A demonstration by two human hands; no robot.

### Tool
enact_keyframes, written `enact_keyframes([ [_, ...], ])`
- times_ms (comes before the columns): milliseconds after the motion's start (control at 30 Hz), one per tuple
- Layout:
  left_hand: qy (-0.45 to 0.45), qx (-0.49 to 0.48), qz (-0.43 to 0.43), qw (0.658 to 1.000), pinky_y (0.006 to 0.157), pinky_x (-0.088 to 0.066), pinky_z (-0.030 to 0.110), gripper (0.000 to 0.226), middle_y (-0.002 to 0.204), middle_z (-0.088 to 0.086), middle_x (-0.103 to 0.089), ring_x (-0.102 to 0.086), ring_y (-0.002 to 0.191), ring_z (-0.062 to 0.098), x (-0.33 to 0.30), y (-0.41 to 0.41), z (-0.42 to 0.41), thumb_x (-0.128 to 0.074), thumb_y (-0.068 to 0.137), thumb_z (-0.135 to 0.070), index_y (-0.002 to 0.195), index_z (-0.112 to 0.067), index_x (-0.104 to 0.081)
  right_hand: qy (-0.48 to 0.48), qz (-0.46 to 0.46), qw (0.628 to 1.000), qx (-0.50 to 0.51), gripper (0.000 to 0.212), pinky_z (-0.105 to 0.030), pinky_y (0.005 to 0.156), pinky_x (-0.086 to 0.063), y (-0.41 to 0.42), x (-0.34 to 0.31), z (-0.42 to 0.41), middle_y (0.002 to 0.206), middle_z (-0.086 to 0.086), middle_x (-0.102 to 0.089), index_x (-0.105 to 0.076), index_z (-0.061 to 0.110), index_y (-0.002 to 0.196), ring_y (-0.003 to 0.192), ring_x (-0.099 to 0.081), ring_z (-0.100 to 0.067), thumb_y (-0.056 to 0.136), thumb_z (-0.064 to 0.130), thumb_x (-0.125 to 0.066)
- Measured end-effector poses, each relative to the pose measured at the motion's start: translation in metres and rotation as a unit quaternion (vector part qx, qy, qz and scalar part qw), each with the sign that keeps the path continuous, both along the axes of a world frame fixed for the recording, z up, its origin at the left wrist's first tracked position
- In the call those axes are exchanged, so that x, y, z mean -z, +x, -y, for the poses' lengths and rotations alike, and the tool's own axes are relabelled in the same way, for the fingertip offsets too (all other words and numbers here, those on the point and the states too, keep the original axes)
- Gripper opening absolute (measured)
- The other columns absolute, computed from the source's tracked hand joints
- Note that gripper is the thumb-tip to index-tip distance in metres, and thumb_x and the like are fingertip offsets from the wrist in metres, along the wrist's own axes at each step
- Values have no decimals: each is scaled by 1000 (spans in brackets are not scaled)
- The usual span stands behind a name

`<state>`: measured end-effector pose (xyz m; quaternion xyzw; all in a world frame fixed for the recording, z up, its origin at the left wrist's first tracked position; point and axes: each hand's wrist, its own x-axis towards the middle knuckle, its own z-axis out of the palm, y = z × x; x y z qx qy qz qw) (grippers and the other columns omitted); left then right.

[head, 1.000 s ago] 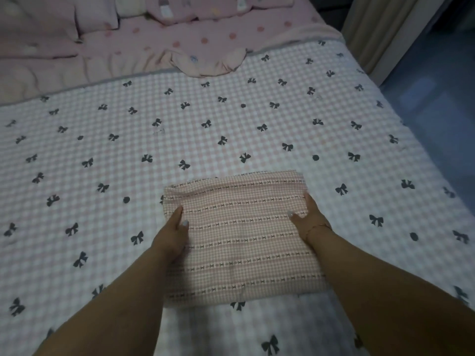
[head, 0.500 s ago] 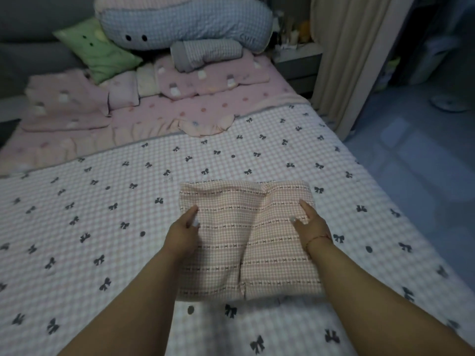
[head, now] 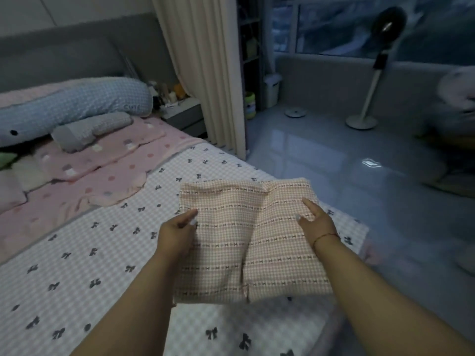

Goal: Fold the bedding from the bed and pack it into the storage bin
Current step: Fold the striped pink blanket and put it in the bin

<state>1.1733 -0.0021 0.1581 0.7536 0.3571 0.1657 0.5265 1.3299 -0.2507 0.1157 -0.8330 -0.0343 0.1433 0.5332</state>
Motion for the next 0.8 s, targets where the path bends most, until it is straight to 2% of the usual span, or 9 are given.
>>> enact_keyframes([
  [67,10,44,11,999,82,-40,11,29,132,11,-59,-52,109,10,-9,13,21,-59,92,-6,120,-7,-66,-14,7,999,46,48,-23,107,-29,-11,-9,33,146,-9,-42,-46,23,139,132,-42,-27,92,17,-58],
  [100,15,67,14,998,86,-40,14,28,130,11,-59,-51,107,10,-14,20,32,-59,92,-6,120,-7,-66,-20,10,997,70,48,-26,109,-29,-17,-13,49,146,-11,-42,-46,23,139,131,-42,-29,92,18,-58],
  [167,20,116,18,993,94,-37,20,28,130,12,-60,-53,112,14,-21,35,59,-59,92,-5,118,-7,-67,-10,15,992,124,48,-26,108,-30,-31,-23,87,146,-12,-41,-47,22,138,130,-43,-28,92,17,-58],
  [267,29,180,19,983,97,-32,20,28,132,9,-59,-51,125,22,-31,58,106,-58,93,-8,119,-10,-67,11,23,979,201,48,-20,104,-30,-51,-33,144,148,-8,-39,-46,18,139,133,-41,-24,92,13,-57],
  [367,38,251,19,967,102,-32,23,28,134,8,-57,-49,127,24,-37,77,159,-58,93,-10,120,-12,-67,30,27,960,277,47,-24,106,-32,-73,-38,201,148,-6,-39,-47,21,138,132,-41,-24,92,14,-57],
  [433,46,301,20,952,104,-34,26,28,133,7,-58,-50,127,24,-38,87,195,-58,93,-12,120,-12,-67,39,22,944,327,47,-25,106,-32,-92,-37,238,150,-6,-36,-47,21,138,133,-40,-25,93,14,-57],
  [500,53,347,32,936,100,-35,23,27,131,7,-60,-52,123,20,-37,95,233,-60,92,-11,118,-10,-68,53,17,925,375,46,-25,106,-31,-114,-37,274,151,-6,-33,-47,20,138,134,-39,-25,94,13,-56],
  [633,42,433,44,900,96,-38,21,25,124,6,-62,-54,108,10,-33,103,318,-62,91,-8,115,-8,-69,54,7,887,459,45,-32,114,-30,-161,-32,345,148,-8,-38,-49,17,137,135,-38,-27,94,13,-56],
  [800,34,528,37,848,93,-42,22,24,110,0,-62,-56,104,11,-17,101,428,-62,91,-9,114,-10,-69,59,-5,827,559,40,-31,113,-30,-225,-18,424,148,-10,-39,-52,17,134,134,-38,-28,95,10,-53],
])
